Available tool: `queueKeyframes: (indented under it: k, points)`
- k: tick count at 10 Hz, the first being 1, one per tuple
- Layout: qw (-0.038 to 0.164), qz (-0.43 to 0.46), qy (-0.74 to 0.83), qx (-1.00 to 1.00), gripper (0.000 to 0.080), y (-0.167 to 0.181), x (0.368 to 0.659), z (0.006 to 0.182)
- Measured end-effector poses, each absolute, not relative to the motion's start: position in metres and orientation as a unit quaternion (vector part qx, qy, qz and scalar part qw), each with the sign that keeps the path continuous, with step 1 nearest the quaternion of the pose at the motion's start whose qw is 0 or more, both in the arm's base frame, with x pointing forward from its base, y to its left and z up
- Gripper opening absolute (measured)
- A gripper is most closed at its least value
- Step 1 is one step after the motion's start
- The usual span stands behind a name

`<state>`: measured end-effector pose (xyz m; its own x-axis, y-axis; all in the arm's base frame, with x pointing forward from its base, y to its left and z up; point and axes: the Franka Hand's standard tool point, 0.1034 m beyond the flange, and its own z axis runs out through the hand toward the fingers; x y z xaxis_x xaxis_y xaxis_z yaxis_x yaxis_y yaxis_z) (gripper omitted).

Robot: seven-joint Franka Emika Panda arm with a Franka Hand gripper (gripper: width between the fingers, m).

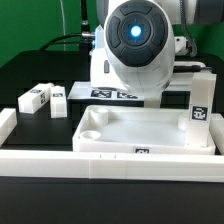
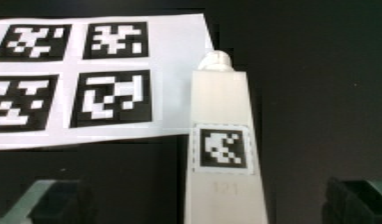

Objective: Assemble desk

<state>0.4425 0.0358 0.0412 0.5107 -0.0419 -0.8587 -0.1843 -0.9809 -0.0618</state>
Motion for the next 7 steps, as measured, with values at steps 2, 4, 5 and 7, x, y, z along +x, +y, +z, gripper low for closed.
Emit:
queueKeyframes:
  k: [2, 4, 5, 7]
  points:
    - [0.073, 0.504, 0.064, -0.858, 0.0649, 0.036, 0.439, 0.043]
    - [0.071, 0.498, 0.062, -0.862, 0.0649, 0.039, 0.441, 0.038]
    - [0.070, 0.496, 0.061, -0.864, 0.0649, 0.040, 0.440, 0.035]
    - [0.066, 0.493, 0.058, -0.866, 0.0649, 0.044, 0.437, 0.025]
